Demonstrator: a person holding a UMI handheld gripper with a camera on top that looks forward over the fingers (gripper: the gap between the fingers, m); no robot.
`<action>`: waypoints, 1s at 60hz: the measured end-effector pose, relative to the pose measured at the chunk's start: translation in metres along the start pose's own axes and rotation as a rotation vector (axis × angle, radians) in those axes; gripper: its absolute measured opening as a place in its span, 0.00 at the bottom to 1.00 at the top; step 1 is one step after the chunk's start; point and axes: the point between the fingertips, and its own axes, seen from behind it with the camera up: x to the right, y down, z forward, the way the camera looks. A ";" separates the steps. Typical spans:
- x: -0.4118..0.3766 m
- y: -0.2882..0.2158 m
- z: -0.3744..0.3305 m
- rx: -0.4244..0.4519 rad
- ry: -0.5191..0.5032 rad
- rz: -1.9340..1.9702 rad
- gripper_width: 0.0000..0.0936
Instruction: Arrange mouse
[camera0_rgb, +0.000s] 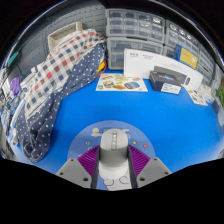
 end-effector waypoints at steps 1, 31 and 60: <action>0.000 0.000 0.000 -0.007 0.000 -0.001 0.52; 0.138 -0.091 -0.122 0.167 0.093 0.106 0.92; 0.316 -0.080 -0.227 0.290 0.115 0.062 0.91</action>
